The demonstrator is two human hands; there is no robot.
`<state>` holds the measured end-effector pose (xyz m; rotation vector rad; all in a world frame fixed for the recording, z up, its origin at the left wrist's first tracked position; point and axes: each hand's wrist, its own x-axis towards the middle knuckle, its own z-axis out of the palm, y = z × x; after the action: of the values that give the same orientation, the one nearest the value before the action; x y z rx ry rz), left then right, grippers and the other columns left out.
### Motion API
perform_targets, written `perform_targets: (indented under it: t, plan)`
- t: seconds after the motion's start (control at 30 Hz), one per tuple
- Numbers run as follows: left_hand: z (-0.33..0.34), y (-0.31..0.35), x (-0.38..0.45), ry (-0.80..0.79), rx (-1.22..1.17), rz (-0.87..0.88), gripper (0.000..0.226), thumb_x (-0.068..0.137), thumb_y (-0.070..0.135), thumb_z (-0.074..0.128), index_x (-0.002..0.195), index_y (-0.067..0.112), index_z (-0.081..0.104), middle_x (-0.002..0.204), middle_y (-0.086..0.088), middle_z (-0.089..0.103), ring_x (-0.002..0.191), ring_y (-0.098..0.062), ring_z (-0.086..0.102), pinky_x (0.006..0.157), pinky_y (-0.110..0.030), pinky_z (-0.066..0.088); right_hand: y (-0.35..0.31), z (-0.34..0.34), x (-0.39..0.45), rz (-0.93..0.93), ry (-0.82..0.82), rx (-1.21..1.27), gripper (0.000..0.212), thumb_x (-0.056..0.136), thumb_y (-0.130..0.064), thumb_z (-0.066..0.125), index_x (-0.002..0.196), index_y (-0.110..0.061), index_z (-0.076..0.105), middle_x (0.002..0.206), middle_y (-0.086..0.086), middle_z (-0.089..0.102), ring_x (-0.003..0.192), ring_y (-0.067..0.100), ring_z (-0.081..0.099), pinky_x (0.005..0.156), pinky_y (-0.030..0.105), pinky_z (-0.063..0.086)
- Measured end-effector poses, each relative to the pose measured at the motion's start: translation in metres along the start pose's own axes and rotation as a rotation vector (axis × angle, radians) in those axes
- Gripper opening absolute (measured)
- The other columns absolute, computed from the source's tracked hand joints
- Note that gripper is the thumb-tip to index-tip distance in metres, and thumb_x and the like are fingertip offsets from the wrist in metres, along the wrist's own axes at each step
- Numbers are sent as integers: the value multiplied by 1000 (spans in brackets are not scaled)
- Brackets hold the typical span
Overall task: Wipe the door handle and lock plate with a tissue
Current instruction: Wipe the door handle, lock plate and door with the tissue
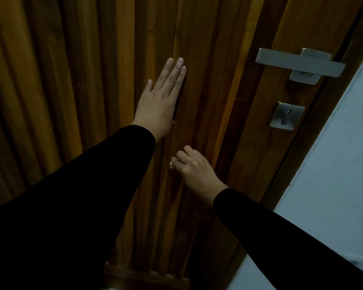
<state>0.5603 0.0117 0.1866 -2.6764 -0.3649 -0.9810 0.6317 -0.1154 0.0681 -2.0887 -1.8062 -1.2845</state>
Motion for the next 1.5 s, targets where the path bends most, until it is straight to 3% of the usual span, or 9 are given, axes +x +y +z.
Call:
perform_targets:
  t: [0.43, 0.7, 0.97, 1.17, 1.5]
  plan:
    - [1, 0, 1, -4, -20, -3, 116, 78, 27, 72, 144, 15, -23, 153, 0, -28, 140, -21, -24, 114, -46, 13, 4, 6, -5, -71, -102, -30, 4, 77, -8, 73, 77, -11, 70, 78, 3, 59, 71, 18, 49, 57, 27, 40]
    - [3, -2, 2, -6, -28, 5, 118, 77, 26, 73, 144, 15, -24, 153, 0, -29, 139, -21, -25, 113, -47, 12, 4, 12, -46, -188, -410, -67, 3, 77, -22, 71, 80, -20, 72, 86, -2, 62, 82, 16, 53, 66, 28, 46]
    - [6, 0, 3, 18, -13, -2, 115, 78, 22, 71, 145, 13, -22, 153, -2, -27, 140, -22, -24, 113, -49, 12, 16, 0, -52, -251, -276, -75, 15, 86, -18, 57, 79, -15, 70, 85, 1, 61, 79, 15, 52, 63, 25, 44]
    - [2, 2, 1, 0, 1, -4, 115, 78, 25, 72, 145, 13, -22, 153, -1, -28, 139, -22, -25, 113, -48, 14, 36, -17, -66, -243, -272, -73, 3, 79, -14, 70, 77, -12, 69, 83, 5, 59, 80, 17, 43, 62, 26, 44]
    - [-2, 5, 1, -23, -29, -10, 122, 72, 23, 78, 146, 13, -19, 154, -2, -26, 140, -22, -23, 111, -52, 17, 63, -33, -95, -224, -323, -112, 8, 73, -14, 74, 79, -10, 71, 85, 7, 60, 84, 20, 39, 63, 29, 49]
